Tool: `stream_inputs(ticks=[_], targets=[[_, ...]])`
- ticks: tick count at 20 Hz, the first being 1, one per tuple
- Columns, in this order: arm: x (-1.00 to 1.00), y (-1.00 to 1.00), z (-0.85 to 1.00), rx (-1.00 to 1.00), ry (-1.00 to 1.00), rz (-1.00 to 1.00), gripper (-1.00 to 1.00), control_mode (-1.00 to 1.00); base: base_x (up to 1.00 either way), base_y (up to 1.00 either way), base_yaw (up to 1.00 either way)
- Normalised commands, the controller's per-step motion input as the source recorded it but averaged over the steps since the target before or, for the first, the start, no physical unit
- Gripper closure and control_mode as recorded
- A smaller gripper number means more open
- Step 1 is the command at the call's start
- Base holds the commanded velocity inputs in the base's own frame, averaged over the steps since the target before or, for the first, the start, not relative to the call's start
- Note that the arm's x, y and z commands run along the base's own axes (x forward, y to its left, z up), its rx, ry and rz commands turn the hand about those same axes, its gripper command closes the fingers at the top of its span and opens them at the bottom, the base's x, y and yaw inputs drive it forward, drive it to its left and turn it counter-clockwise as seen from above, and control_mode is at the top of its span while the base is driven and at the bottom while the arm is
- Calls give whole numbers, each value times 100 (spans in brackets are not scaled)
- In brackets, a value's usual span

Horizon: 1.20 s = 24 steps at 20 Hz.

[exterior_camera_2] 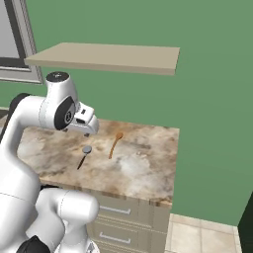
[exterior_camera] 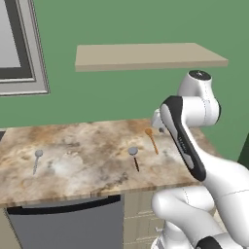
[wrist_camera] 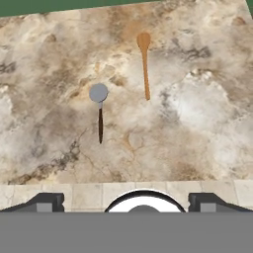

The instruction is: Organize the utensils by type. Pick up the wooden spoons from the counter and place them in the open cabinet. Then pick up the metallic utensils from the counter and place them in the open drawer.

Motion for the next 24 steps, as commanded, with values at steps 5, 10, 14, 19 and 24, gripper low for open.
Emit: stream_inputs(ticks=[5,10,14,19,24], targets=[[45,-20,-30,-1,4,0,-100,-100,0,0,0],[59,-38,-37,0,10,0,-100,-100,0,0,0],[71,-13,-37,0,13,0,-100,-100,0,0,0],[69,-10,-37,0,21,0,-100,-100,0,0,0],[37,0,-59,-4,1,2,-100,-100,0,0,0]])
